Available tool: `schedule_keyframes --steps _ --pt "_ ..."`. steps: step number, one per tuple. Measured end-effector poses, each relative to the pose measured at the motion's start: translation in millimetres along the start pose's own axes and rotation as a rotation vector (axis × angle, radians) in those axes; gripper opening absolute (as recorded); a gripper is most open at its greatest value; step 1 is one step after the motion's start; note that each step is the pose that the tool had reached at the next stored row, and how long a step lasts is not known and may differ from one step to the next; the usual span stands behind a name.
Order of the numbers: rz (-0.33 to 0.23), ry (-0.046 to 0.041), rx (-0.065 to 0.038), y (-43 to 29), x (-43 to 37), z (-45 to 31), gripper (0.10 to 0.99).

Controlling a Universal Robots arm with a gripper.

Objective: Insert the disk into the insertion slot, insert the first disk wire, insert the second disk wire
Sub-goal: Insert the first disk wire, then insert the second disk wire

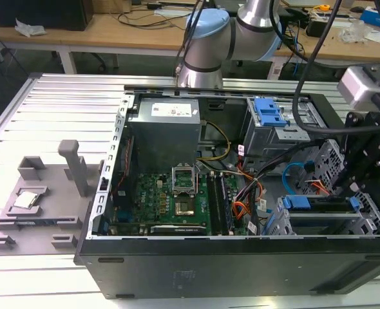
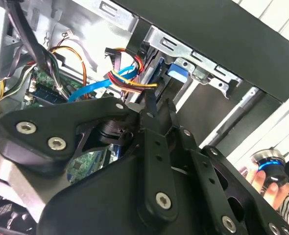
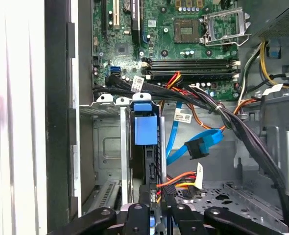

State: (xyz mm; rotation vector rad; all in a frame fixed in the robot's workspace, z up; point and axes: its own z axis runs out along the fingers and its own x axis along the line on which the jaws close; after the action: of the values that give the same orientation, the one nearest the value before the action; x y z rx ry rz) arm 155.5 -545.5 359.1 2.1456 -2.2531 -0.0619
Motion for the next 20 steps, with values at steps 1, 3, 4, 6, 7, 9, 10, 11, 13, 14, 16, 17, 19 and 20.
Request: schedule_keyframes --steps 1,3,4,6,7,9,10,11,13,14,16,17,19,20 --pt "0.000 -0.0001 0.000 0.1 -0.2 -1.4 0.247" --pt "0.000 0.0000 0.000 0.4 -0.6 -6.0 0.165" --pt "0.000 -0.0001 0.000 0.5 -0.7 -8.1 0.106" --pt "0.000 0.0000 0.000 0.7 -0.7 -12.0 0.106" --pt "0.000 0.0000 0.000 0.7 -0.7 -14.0 0.106" --pt "0.000 -0.0002 0.000 0.9 -0.7 -16.3 0.106" --pt "0.000 -0.0003 0.000 0.9 -0.7 -16.4 0.106" --pt "0.000 -0.0003 0.000 0.9 -0.7 -16.4 0.106" --pt "0.000 -0.0001 0.000 0.9 -0.7 -16.6 0.106" --pt "0.000 -0.0001 0.000 0.9 -0.7 -16.6 0.106" --pt "0.000 -0.0001 0.000 0.9 -0.7 -16.7 0.106" --pt "0.000 -0.0001 0.000 0.9 -0.7 -16.7 0.106" --pt "0.000 -0.0001 0.000 0.9 -0.7 -16.8 0.106" --pt "0.000 -0.0001 0.000 0.9 -0.7 -16.8 0.106"
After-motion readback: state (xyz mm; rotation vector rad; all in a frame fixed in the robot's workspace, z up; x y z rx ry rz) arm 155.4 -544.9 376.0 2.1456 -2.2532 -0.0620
